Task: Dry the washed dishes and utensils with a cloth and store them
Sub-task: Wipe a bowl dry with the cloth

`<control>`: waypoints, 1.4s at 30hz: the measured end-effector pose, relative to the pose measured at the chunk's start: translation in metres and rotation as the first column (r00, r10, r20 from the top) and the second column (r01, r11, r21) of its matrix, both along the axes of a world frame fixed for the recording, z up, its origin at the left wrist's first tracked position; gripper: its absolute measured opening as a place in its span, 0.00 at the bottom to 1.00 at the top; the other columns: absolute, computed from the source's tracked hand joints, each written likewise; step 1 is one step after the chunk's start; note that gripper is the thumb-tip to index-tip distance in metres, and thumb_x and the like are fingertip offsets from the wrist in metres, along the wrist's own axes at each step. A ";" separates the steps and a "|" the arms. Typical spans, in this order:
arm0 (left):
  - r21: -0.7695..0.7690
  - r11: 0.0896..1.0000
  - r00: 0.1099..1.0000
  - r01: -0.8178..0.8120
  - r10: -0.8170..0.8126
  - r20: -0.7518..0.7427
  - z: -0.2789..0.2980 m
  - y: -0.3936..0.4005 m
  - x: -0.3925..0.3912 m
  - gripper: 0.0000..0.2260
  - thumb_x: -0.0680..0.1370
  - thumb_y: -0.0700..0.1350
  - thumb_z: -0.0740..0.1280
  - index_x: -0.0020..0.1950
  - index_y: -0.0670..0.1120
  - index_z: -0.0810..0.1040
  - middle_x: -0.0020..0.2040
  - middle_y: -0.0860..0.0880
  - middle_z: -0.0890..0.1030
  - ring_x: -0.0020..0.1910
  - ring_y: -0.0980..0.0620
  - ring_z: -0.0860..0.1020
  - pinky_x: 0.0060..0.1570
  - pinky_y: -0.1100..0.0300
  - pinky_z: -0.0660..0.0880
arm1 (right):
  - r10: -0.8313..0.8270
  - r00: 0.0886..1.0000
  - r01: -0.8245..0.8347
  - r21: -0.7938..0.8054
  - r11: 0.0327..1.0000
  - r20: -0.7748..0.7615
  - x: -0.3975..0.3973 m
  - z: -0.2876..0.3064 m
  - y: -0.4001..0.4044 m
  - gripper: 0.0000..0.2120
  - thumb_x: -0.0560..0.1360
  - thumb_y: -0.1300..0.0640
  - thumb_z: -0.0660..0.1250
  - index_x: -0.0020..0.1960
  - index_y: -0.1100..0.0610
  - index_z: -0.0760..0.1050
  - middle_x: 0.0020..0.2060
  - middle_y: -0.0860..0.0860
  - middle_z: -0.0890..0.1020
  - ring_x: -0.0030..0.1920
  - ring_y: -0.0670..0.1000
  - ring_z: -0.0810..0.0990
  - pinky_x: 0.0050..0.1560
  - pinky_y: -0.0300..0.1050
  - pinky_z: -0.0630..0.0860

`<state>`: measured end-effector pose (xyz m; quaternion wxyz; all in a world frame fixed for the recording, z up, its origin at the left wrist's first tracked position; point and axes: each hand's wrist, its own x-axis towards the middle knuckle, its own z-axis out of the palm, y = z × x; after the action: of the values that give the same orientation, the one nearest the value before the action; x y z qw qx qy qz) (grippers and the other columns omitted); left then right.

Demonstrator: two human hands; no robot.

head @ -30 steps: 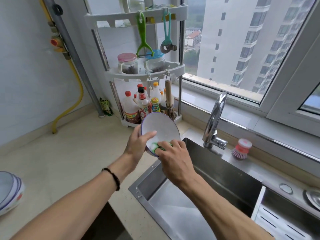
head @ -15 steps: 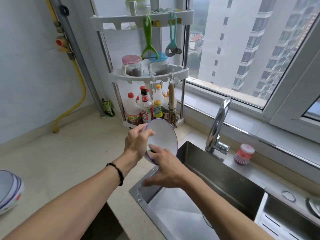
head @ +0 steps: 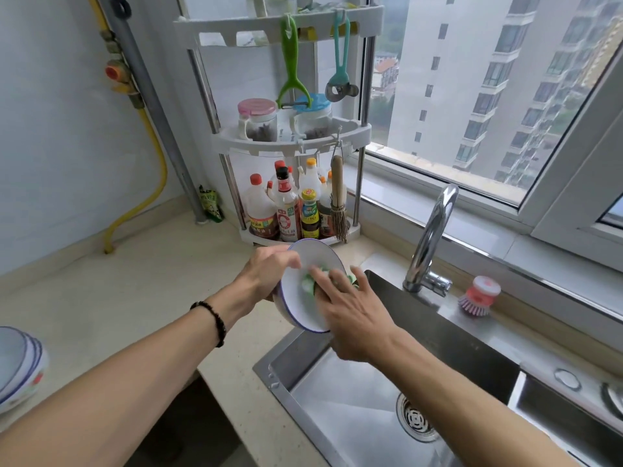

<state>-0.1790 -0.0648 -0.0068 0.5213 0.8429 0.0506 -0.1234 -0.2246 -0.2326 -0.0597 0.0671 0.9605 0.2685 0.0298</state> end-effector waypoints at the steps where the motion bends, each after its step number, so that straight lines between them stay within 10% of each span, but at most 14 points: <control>1: 0.003 1.000 0.999 0.023 -0.023 -0.035 0.003 -0.001 0.001 0.10 0.62 0.51 0.64 0.37 0.48 0.77 0.35 0.45 0.77 0.35 0.46 0.74 0.34 0.60 0.69 | 0.021 0.999 -0.019 -0.049 0.999 0.047 0.007 0.000 -0.003 0.48 0.69 0.52 0.71 0.80 0.61 0.49 0.79 0.54 0.44 0.76 0.57 0.50 0.77 0.62 0.45; 6: -0.010 0.999 0.995 0.053 -0.054 -0.080 -0.007 0.001 0.001 0.15 0.61 0.52 0.63 0.42 0.46 0.79 0.39 0.43 0.79 0.37 0.45 0.76 0.36 0.58 0.71 | 0.176 0.979 -0.164 -0.121 0.979 0.099 0.015 -0.002 -0.013 0.43 0.70 0.57 0.71 0.80 0.60 0.54 0.79 0.54 0.47 0.73 0.58 0.58 0.75 0.60 0.53; 13: -0.086 0.986 0.989 -0.140 0.136 -0.054 -0.023 -0.003 0.006 0.12 0.60 0.54 0.65 0.36 0.48 0.78 0.41 0.44 0.79 0.41 0.43 0.76 0.40 0.52 0.68 | 0.048 0.996 -0.015 0.375 0.927 -0.078 -0.016 -0.011 -0.002 0.15 0.72 0.66 0.61 0.55 0.55 0.77 0.63 0.49 0.77 0.53 0.56 0.70 0.51 0.51 0.71; 19: -0.198 0.976 0.961 -0.088 0.030 -0.275 -0.021 -0.008 0.017 0.30 0.63 0.55 0.67 0.63 0.44 0.77 0.55 0.39 0.82 0.53 0.38 0.81 0.49 0.47 0.80 | 0.020 0.992 -0.064 0.368 0.928 0.122 -0.009 -0.020 -0.012 0.11 0.66 0.58 0.79 0.41 0.50 0.77 0.39 0.45 0.80 0.37 0.52 0.73 0.33 0.45 0.68; 22: 0.026 0.998 0.997 0.060 -0.058 -0.059 -0.025 -0.007 0.020 0.35 0.75 0.63 0.63 0.79 0.50 0.60 0.72 0.42 0.71 0.67 0.40 0.73 0.65 0.43 0.73 | 0.018 0.986 -0.079 0.377 0.923 0.163 -0.006 -0.020 -0.017 0.13 0.63 0.58 0.81 0.39 0.50 0.77 0.35 0.45 0.79 0.36 0.52 0.73 0.32 0.44 0.65; 25: 0.715 0.676 0.736 0.180 -0.575 0.358 -0.028 0.006 0.017 0.43 0.73 0.76 0.51 0.78 0.48 0.63 0.79 0.44 0.59 0.79 0.44 0.56 0.75 0.39 0.59 | 0.045 0.993 -0.080 0.347 0.935 0.106 -0.002 -0.014 -0.025 0.09 0.68 0.58 0.78 0.43 0.52 0.79 0.38 0.47 0.81 0.39 0.54 0.75 0.34 0.46 0.67; 28: 0.971 0.154 0.360 0.184 -0.929 0.079 -0.028 0.013 0.016 0.28 0.73 0.70 0.62 0.55 0.49 0.83 0.71 0.42 0.74 0.78 0.43 0.61 0.77 0.38 0.46 | 0.084 0.996 -0.072 0.336 0.939 -0.021 0.004 -0.011 -0.032 0.04 0.76 0.57 0.71 0.51 0.53 0.81 0.47 0.48 0.83 0.46 0.55 0.74 0.42 0.48 0.68; 31: 0.970 0.056 0.377 0.237 -0.925 -0.039 -0.026 0.001 0.015 0.09 0.76 0.54 0.70 0.49 0.51 0.84 0.53 0.48 0.84 0.62 0.49 0.78 0.77 0.46 0.36 | 0.064 0.996 -0.084 0.434 0.897 0.060 0.004 -0.012 -0.039 0.08 0.70 0.57 0.77 0.47 0.53 0.82 0.45 0.47 0.84 0.42 0.54 0.74 0.39 0.47 0.71; 34: 0.921 0.157 0.571 0.356 -0.817 -0.082 -0.026 -0.001 0.009 0.12 0.76 0.57 0.70 0.54 0.52 0.84 0.47 0.52 0.84 0.51 0.52 0.80 0.74 0.54 0.62 | -0.094 0.946 -0.084 0.515 0.853 0.309 -0.003 -0.025 -0.040 0.13 0.67 0.60 0.80 0.49 0.58 0.81 0.55 0.54 0.83 0.46 0.56 0.79 0.41 0.51 0.81; 37: 0.688 0.521 0.747 0.505 -0.663 -0.046 -0.029 0.002 0.001 0.08 0.72 0.54 0.76 0.40 0.51 0.81 0.35 0.55 0.77 0.34 0.57 0.76 0.33 0.64 0.69 | -0.335 0.891 -0.003 0.742 0.670 0.306 -0.016 -0.040 -0.029 0.11 0.69 0.66 0.76 0.50 0.62 0.80 0.60 0.60 0.78 0.55 0.60 0.78 0.50 0.52 0.81; 40: 0.278 0.844 0.877 0.460 -0.480 0.005 -0.029 -0.002 -0.008 0.12 0.67 0.50 0.79 0.39 0.43 0.82 0.32 0.50 0.80 0.28 0.57 0.77 0.29 0.62 0.72 | -0.542 0.834 0.255 0.943 0.214 -0.103 -0.015 -0.043 -0.001 0.11 0.74 0.53 0.70 0.54 0.56 0.78 0.60 0.52 0.75 0.61 0.54 0.71 0.61 0.55 0.73; 42: 0.061 0.928 0.929 0.368 -0.370 0.021 -0.028 -0.009 -0.011 0.14 0.67 0.48 0.79 0.41 0.38 0.84 0.33 0.49 0.82 0.30 0.53 0.79 0.30 0.61 0.74 | -0.292 0.859 0.405 0.907 -0.116 -0.421 -0.014 -0.032 0.018 0.12 0.74 0.45 0.66 0.55 0.45 0.77 0.58 0.49 0.76 0.60 0.51 0.73 0.63 0.59 0.73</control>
<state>-0.1895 -0.0736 -0.0348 0.4657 0.8536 -0.1137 -0.2041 -0.2381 -0.2143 -0.0920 -0.6300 0.7562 -0.0923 0.1510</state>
